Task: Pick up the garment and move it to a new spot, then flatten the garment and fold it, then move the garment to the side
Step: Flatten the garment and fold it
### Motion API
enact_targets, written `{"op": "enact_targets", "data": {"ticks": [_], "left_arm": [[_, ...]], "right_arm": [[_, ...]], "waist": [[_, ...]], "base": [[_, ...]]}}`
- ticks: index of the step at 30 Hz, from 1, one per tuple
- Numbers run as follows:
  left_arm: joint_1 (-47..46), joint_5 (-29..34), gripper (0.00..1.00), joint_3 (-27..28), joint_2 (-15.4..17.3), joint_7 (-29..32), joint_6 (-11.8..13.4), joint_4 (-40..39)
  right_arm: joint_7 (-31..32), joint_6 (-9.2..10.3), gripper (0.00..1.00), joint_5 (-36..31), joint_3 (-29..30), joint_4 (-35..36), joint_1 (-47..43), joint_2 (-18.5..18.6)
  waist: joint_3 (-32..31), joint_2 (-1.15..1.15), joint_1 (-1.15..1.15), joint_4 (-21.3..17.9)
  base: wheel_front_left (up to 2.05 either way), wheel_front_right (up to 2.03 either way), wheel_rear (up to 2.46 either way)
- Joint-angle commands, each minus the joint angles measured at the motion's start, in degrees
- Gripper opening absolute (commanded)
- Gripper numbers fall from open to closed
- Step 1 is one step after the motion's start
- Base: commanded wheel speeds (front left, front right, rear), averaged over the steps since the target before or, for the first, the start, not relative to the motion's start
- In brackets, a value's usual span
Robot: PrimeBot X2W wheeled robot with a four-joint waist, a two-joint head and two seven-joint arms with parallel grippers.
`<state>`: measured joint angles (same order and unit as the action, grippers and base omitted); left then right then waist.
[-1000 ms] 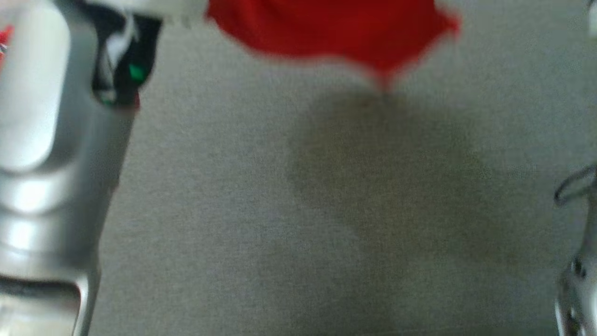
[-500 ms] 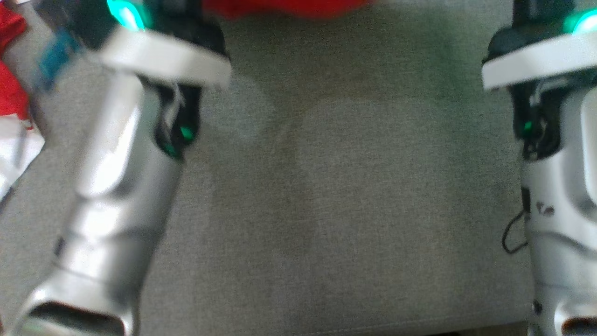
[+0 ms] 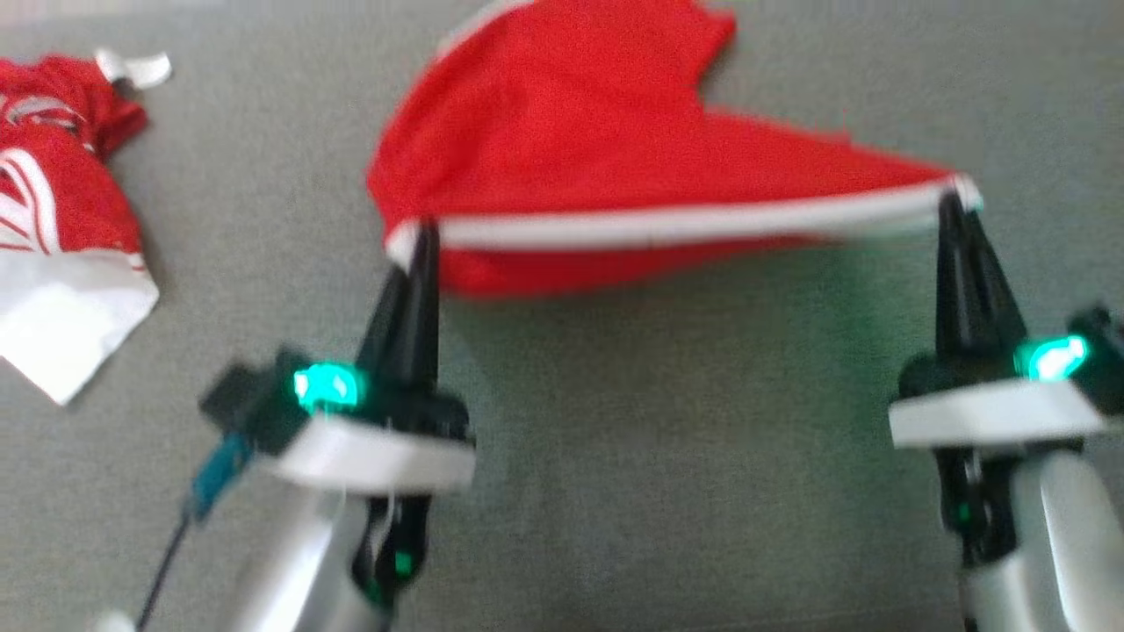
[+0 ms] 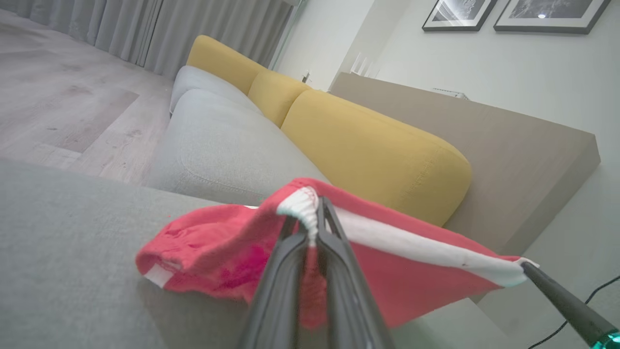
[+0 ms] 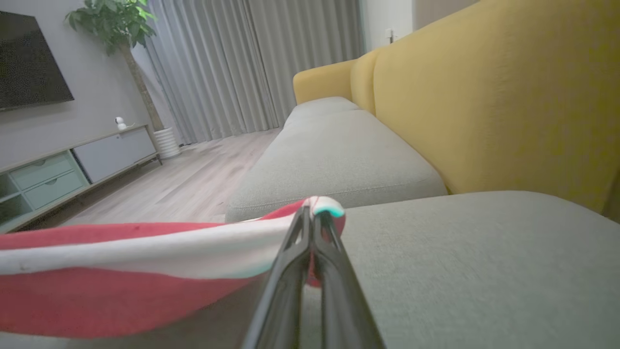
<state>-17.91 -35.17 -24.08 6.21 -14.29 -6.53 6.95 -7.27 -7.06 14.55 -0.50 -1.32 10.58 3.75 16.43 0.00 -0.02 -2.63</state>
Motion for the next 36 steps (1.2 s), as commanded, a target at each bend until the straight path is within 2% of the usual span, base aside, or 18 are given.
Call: {"op": "enact_targets", "data": {"ticks": [1,4,9,15,20,24,29,30,36], "left_arm": [[1.3,0.9,0.00,1.6,1.1,-0.6,0.3,-3.3],[8.0,1.9,0.00,0.2,1.3,-0.7,0.8,-7.8],[15.9,1.2,0.00,-2.1,1.9,1.2,2.6,-15.1],[20.8,-0.4,0.00,-4.2,1.5,4.6,4.8,-17.5],[20.7,-1.7,0.00,-5.0,0.1,5.1,5.2,-14.9],[19.7,-4.6,0.00,-5.7,-1.5,6.0,5.4,-10.8],[15.4,-7.9,0.00,-5.5,-2.7,5.6,6.0,-6.4],[13.1,-9.4,0.00,-5.4,-3.0,5.2,6.6,-5.1],[5.2,-12.5,0.00,-5.6,-3.3,3.5,9.6,-0.7]], "right_arm": [[-0.2,-0.43,0.00,-0.2,-0.5,3.7,-1.3,-0.3],[0.8,-0.43,0.00,-0.4,1.6,9.9,-8.3,-0.7],[4.2,-0.43,0.00,0.4,5.1,20.5,-18.3,-0.8],[9.1,-0.43,0.00,-0.7,7.1,23.8,-21.2,-0.9],[11.2,-0.43,0.00,-1.5,7.3,21.8,-17.7,-0.9],[14.0,-0.43,0.00,-3.9,7.1,17.6,-10.5,-0.9],[18.1,-0.43,0.00,-8.2,4.5,10.1,0.2,1.0],[19.9,-0.43,0.00,-8.9,3.1,6.5,4.3,1.9],[22.1,-0.43,0.00,-9.4,-1.2,-4.2,15.9,5.0]], "waist": [[-3.7,0.00,0.02,-0.4],[-7.4,0.00,0.02,0.4],[-10.1,0.00,0.02,1.9],[-8.3,0.00,0.02,4.1],[-5.4,0.00,0.02,6.1],[-2.1,0.00,0.02,7.6],[0.9,0.00,0.02,9.3],[1.9,0.00,0.02,9.7],[4.9,0.00,0.02,10.7]], "base": [[0.00,0.00,0.00],[0.00,0.00,0.00],[0.00,0.00,0.00],[0.00,0.00,0.00],[0.00,0.00,0.00],[0.00,0.00,0.00],[0.00,0.00,0.00],[0.00,0.00,0.00],[0.00,0.00,0.00]]}}
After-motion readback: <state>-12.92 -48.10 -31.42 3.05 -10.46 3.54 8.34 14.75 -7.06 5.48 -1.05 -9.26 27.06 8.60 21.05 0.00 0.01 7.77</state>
